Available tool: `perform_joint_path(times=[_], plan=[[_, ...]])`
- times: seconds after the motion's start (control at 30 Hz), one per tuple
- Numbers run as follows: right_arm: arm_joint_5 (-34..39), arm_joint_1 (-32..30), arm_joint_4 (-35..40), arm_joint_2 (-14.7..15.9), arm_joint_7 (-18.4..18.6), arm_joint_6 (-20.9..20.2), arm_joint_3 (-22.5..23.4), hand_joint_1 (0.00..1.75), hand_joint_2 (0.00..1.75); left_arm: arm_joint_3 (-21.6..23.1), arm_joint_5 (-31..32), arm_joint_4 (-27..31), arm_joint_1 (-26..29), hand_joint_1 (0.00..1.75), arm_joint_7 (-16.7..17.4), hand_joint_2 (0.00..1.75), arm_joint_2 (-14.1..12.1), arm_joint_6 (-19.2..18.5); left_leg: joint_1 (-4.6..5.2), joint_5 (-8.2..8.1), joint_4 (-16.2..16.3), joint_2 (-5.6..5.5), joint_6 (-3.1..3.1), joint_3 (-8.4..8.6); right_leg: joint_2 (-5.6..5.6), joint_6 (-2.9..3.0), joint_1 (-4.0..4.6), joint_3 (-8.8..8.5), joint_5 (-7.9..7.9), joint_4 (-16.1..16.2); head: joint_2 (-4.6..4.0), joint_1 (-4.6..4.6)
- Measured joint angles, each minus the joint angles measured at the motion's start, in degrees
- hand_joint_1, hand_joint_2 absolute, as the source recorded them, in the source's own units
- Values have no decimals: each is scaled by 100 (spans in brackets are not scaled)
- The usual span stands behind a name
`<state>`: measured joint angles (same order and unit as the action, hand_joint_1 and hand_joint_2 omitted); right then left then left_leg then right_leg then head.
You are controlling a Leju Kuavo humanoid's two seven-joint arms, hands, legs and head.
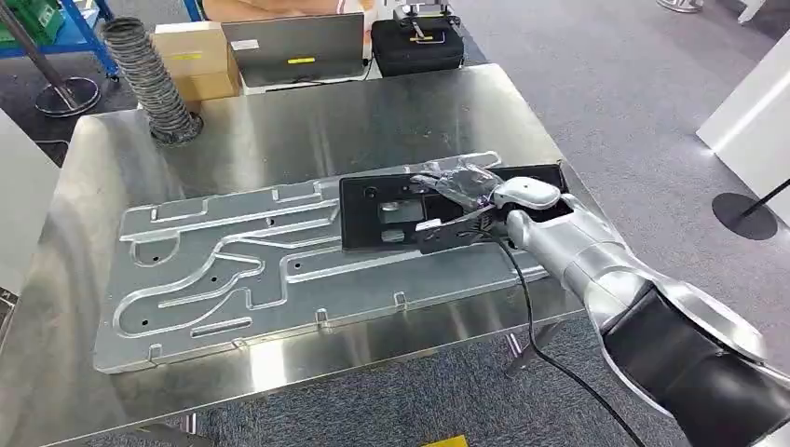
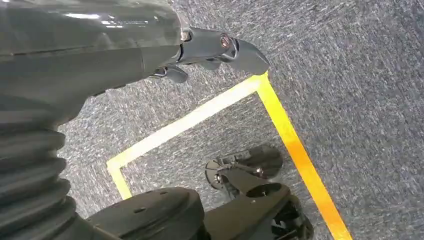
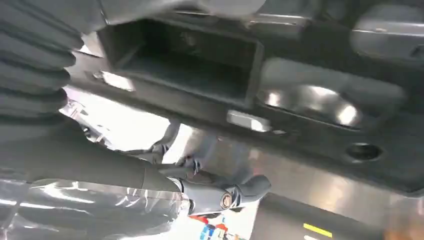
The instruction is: Take the parts from the cabinet and place them on the table.
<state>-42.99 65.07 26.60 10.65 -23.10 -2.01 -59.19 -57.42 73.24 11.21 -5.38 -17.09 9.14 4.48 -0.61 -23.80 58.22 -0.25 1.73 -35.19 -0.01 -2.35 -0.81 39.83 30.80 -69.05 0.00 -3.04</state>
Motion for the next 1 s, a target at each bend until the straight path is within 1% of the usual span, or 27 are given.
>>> perform_joint_path(times=[0.03, 0.07, 0.1, 0.13, 0.2, 0.23, 0.27, 0.3, 0.37, 0.4, 0.43, 0.47, 0.5, 0.53, 0.57, 0.6, 0.63, 0.67, 0.7, 0.73, 0.77, 0.8, 0.87, 0.9, 0.93, 0.97, 1.0], plan=[[0, -23, -29, -42, 2, 0, 0, 0, 0, -2, -4, 0, 8, 0, 2, 0, 0, 0, 6, -2, 2, 1, 6, -1, 0, -10, 0, 202, 152, -417, 0, 0], [0, -49, -51, -73, 0, -2, 0, 0, 0, -7, -7, 0, 14, 0, 7, 0, -2, 0, 9, -4, 5, 1, 9, -2, 0, -12, 0, 331, 195, -671, 0, 0], [-2, -68, -70, -105, 0, -2, 0, 0, 0, -11, -7, 0, 14, 0, 26, 0, -2, 19, 12, -4, 6, 0, 9, 1, 0, -4, 0, 332, 117, -658, 0, 0], [0, -69, -87, -134, 2, -2, 2, 0, 0, -15, -20, 0, 11, 0, 61, 0, -2, 46, 17, -5, 10, -2, 8, 3, 0, 14, 3, 196, -92, -361, 0, 0], [-2, -40, -105, -182, -2, -4, 17, 0, 0, -35, -63, 0, 6, 0, 207, 0, 0, 185, 31, 3, 20, -3, -6, 21, 1, 93, 18, -331, -589, 687, 0, 0], [0, -24, -109, -201, -7, -7, 35, 0, 0, -48, -74, 0, 6, 0, 300, 0, 7, 252, 33, 2, 21, 0, -12, 12, 1, 139, 38, -486, -613, 1043, 0, 0], [0, -19, -116, -225, -11, -15, 50, 0, 0, -83, -116, 0, -1, 0, 365, 0, 15, 291, 64, 10, 43, -5, -49, -9, -2, 150, 72, -492, -651, 1073, 0, 0], [-2, -22, -125, -234, -13, -17, 55, 0, 0, -118, -149, 0, 0, 0, 394, 0, 15, 313, 50, 26, 35, -3, -78, -24, 0, 154, 82, -475, -651, 1061, 0, 0], [-2, -32, -140, -232, -35, -28, 63, 0, 0, -160, -181, 0, 0, 0, 411, 0, 20, 323, 41, 60, 2, -4, -142, -18, 1, 206, 94, -463, -681, 1076, 0, 0], [0, -32, -142, -232, -46, -30, 76, 0, 0, -170, -181, 0, -1, 0, 413, 0, 17, 323, 65, 27, 24, -7, -172, -36, -22, 254, 3, -486, -745, 1178, 0, 0], [0, -29, -144, -232, -52, -33, 76, 0, 0, -179, -184, 0, 2, 0, 415, 0, 17, 323, 55, -121, 124, -6, -205, -77, -39, 275, 21, -488, -782, 1215, 0, 0], [0, -27, -147, -217, -57, -37, 79, 0, 0, -188, -183, 0, 2, 0, 418, 0, 17, 315, 46, -378, 408, -7, -230, -163, -47, 314, 16, -467, -812, 1225, 0, 0], [0, -32, -147, -182, -59, -39, 79, 0, 0, -201, -181, 0, 0, 0, 418, 0, 17, 304, 29, -667, 870, -6, -250, -324, -60, 312, 18, -429, -835, 1223, 0, 0], [0, -49, -147, -153, -59, -42, 76, 0, 0, -216, -179, 0, 0, 0, 418, 0, 17, 302, 18, -916, 1347, -6, -270, -487, -69, 309, 19, -388, -863, 1218, 0, 0], [0, -72, -147, -107, -59, -48, 79, 0, 0, -225, -177, 0, 1, 0, 418, 0, 17, 297, 7, -1062, 1697, -6, -291, -589, -73, 303, 18, -343, -896, 1213, 0, 0], [0, -100, -147, -83, -59, -52, 79, 0, 0, -234, -177, 0, 1, 0, 418, 0, 17, 288, -8, -1060, 1761, -5, -308, -558, -75, 288, 13, -296, -930, 1206, 0, 0], [0, -118, -149, -64, -59, -61, 79, 0, 0, -245, -173, 0, 1, 0, 418, 0, 17, 289, -21, -953, 1555, -3, -318, -396, -75, 273, 5, -253, -965, 1196, 0, 0], [0, -125, -149, -55, -59, -68, 79, 0, 0, -251, -168, 0, 0, 0, 418, 0, 17, 289, -34, -780, 1135, -2, -325, -128, -72, 247, -7, -209, -991, 1182, 0, 0], [0, -122, -149, -53, -59, -72, 79, 0, 0, -256, -166, 0, -4, 0, 418, 0, 17, 286, -49, -589, 571, -1, -330, 227, -66, 216, -23, -168, -1021, 1158, 0, 0], [0, -114, -149, -53, -59, -72, 81, 0, 0, -258, -164, 0, -14, 0, 422, 0, 17, 282, -66, -516, 84, -7, -327, 540, -60, 181, -22, -139, -1045, 1117, 0, 0], [0, -114, -151, -38, -57, -72, 87, 0, 0, -258, -164, 0, -27, 0, 426, 0, 20, 271, -16, -531, -4, -34, -268, 537, -52, 140, 7, -100, -1069, 1088, 0, 0], [2, -113, -151, -37, -59, -72, 87, 0, 0, -258, -162, 0, -23, 0, 426, 0, 20, 269, -24, -493, 15, -49, -214, 492, -52, 89, 7, -94, -1110, 1106, 0, 0], [0, -118, -153, -37, -59, -74, 85, 0, 0, -262, -166, 0, -9, 0, 433, 0, 17, 258, 19, -439, 40, -48, -135, 456, -49, 7, -26, -98, -1200, 1148, 0, 0], [0, -122, -155, -44, -59, -74, 85, 0, 0, -264, -162, 0, -8, 0, 435, 0, 17, 254, 4, -351, 1, -40, -78, 424, -42, -36, -35, -68, -1241, 1160, 0, 0], [0, -117, -162, -59, -57, -76, 85, 0, 0, -264, -162, 0, -27, 0, 444, 0, 17, 245, -14, -278, -6, -3, -29, 385, -34, -55, -54, -4, -1054, 1071, 0, 0], [2, -117, -168, -70, -55, -81, 87, 0, 0, -264, -162, 0, -33, 0, 444, 0, 17, 240, -13, -219, -7, -4, 6, 314, -30, -65, -54, 95, -728, 813, 0, 2], [0, -118, -171, -94, -55, -83, 87, 0, 0, -264, -162, 0, -31, 0, 446, 0, 17, 238, -7, -165, -4, -2, 17, 233, -30, -79, -51, 234, -367, 369, 0, 2]])
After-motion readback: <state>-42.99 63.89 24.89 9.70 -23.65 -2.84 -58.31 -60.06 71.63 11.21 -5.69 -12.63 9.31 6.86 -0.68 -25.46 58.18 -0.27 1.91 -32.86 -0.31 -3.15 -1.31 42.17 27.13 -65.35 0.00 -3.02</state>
